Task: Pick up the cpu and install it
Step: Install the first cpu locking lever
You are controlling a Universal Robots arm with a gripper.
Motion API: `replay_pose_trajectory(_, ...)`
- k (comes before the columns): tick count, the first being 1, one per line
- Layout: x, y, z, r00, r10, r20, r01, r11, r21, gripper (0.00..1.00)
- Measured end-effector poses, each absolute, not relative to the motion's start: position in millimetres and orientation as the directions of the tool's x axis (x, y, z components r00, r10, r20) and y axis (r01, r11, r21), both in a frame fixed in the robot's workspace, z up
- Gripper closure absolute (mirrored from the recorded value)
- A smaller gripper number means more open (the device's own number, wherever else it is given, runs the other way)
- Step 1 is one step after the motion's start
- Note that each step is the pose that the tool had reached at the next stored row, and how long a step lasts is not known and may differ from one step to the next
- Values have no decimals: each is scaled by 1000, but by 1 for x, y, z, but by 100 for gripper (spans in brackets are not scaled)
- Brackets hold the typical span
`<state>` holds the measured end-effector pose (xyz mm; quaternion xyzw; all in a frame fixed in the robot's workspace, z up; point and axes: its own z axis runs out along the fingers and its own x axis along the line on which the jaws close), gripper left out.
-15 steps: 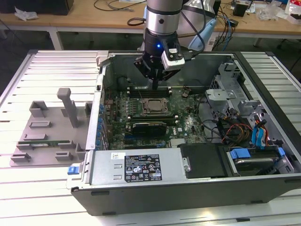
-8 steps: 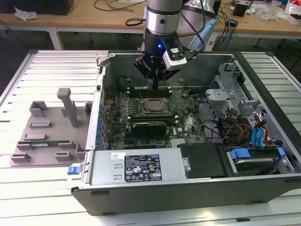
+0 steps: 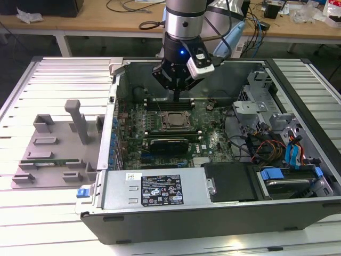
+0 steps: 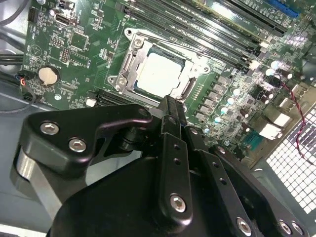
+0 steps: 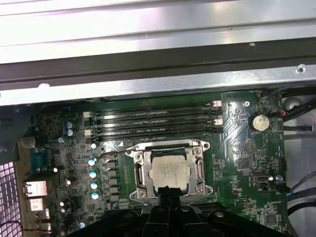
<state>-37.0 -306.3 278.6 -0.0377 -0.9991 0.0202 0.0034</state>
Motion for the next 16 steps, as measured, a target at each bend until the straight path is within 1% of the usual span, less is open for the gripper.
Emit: replay_pose_trajectory(16, -37, -306, 279, -999, -53, 5, -53, 998, -37, 89)
